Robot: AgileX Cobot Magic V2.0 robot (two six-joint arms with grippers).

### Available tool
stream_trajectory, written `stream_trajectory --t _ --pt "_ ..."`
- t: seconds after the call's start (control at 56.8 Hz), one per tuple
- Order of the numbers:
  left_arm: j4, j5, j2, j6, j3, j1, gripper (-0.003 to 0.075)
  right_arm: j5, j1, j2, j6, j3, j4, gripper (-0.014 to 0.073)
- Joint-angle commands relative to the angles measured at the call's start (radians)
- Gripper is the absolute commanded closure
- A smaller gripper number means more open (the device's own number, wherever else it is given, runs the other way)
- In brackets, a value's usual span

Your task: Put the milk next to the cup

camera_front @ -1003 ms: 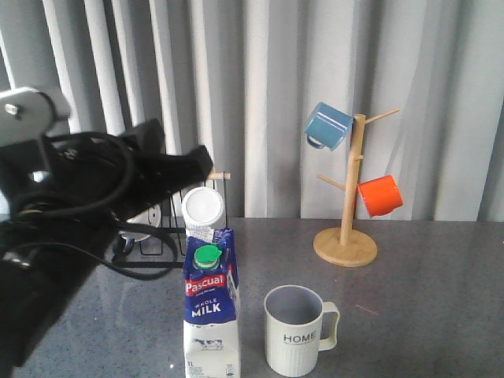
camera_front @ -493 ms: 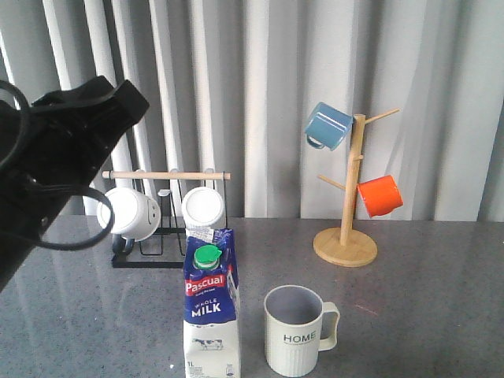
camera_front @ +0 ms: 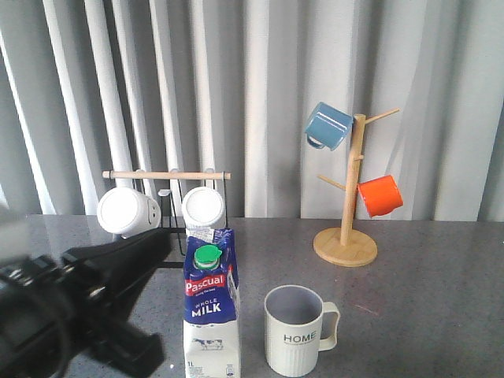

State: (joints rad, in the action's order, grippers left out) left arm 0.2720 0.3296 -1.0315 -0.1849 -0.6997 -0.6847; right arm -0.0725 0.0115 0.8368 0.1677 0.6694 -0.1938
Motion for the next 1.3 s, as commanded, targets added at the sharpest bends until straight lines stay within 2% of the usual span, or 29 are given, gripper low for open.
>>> stream_trajectory --t 0.0,0.211,0.334,0.528,0.915,1.108,1.284 --pt "-0.08 0.063 0.118 0.143 0.096 0.095 0.0726 -0.067 -0.004 -0.005 -0.004 0.033 0.002 0.0602" --pt "-0.159 0.009 0.376 0.185 0.334 0.309 0.0726 -0.067 -0.004 -0.005 -0.004 0.033 0.002 0.0602" --pt "-0.239 -0.081 0.469 0.185 0.395 0.392 0.0726 -0.067 -0.004 -0.005 -0.004 0.033 0.002 0.0602" --pt "-0.265 -0.22 0.562 0.2 0.459 0.488 0.0726 -0.067 -0.004 -0.005 -0.004 0.033 0.002 0.0602" --pt "-0.292 -0.165 0.849 0.231 0.706 0.582 0.0726 -0.067 -0.004 -0.005 -0.004 0.033 0.002 0.0602" --pt "-0.34 -0.347 1.043 0.233 0.704 0.625 0.0726 -0.067 -0.004 -0.005 -0.004 0.033 0.002 0.0602" --pt "-0.363 -0.381 1.057 0.233 0.704 0.625 0.0726 -0.065 -0.004 -0.007 -0.004 0.028 0.002 0.0602"
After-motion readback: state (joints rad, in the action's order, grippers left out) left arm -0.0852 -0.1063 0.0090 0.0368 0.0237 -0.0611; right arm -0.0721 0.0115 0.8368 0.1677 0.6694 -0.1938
